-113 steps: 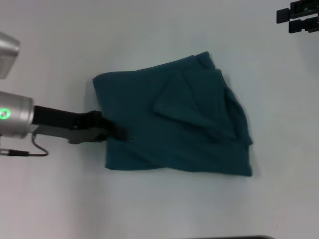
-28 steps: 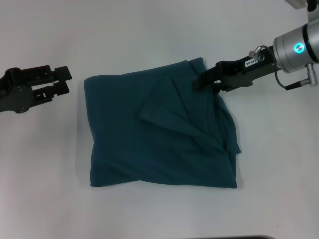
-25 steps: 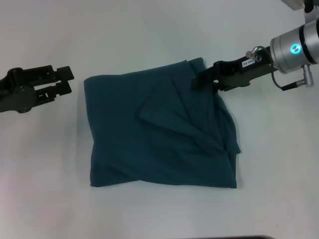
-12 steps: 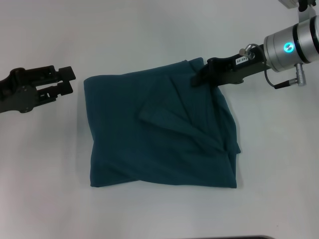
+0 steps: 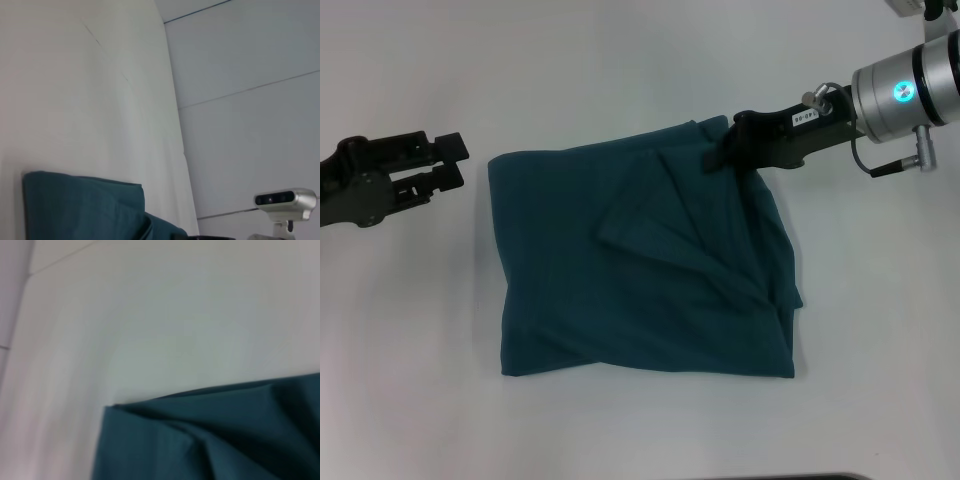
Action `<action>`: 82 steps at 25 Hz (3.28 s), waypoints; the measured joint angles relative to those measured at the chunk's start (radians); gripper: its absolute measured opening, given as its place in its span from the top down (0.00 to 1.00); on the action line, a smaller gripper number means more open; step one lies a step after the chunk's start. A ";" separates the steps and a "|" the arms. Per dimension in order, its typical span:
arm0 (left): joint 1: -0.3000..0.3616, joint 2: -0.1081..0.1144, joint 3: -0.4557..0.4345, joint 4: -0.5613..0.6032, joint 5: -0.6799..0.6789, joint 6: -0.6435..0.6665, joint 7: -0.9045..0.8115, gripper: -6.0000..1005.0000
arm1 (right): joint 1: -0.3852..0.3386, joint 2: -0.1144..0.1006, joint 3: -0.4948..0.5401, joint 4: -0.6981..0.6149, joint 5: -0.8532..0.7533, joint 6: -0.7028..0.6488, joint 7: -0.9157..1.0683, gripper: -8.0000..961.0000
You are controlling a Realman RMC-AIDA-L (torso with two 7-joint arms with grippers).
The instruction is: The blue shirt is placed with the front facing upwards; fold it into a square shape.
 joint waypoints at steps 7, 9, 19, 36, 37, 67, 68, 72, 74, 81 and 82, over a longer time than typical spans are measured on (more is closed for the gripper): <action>0.005 0.001 -0.016 0.000 0.000 -0.002 0.000 0.49 | 0.008 -0.005 0.001 -0.039 0.038 -0.085 0.017 0.95; 0.005 0.001 -0.021 0.000 0.000 -0.002 0.000 0.49 | 0.008 -0.006 0.001 -0.062 0.040 -0.105 0.029 0.95; 0.005 0.002 -0.024 0.000 0.000 -0.002 0.000 0.49 | 0.010 -0.028 0.005 -0.121 0.102 -0.203 0.065 0.95; 0.004 0.003 -0.026 0.000 0.000 -0.006 -0.003 0.49 | 0.026 -0.040 -0.027 -0.123 0.096 -0.096 0.064 0.95; 0.005 0.002 -0.026 0.000 0.000 -0.008 -0.003 0.49 | 0.026 -0.040 -0.032 -0.121 0.096 -0.090 0.064 0.95; 0.009 0.006 -0.056 0.020 0.000 -0.013 -0.001 0.49 | 0.015 -0.115 -0.042 -0.076 0.046 -0.025 0.012 0.38; 0.009 0.007 -0.063 0.020 0.000 -0.013 -0.001 0.49 | 0.015 -0.111 -0.041 -0.073 0.058 -0.052 0.009 0.35; 0.015 0.013 -0.091 0.017 0.000 -0.013 -0.007 0.49 | 0.014 -0.093 -0.039 -0.071 0.111 -0.140 -0.002 0.35; 0.017 0.014 -0.101 0.017 0.000 -0.013 -0.009 0.49 | 0.014 -0.071 -0.039 -0.069 0.140 -0.156 -0.012 0.36; 0.019 0.014 -0.113 0.021 0.000 -0.013 -0.008 0.49 | 0.015 -0.021 -0.051 -0.015 0.145 -0.023 -0.043 0.36; 0.019 0.013 -0.113 0.022 0.000 -0.013 -0.007 0.49 | 0.017 -0.016 -0.054 0.006 0.142 0.013 -0.049 0.36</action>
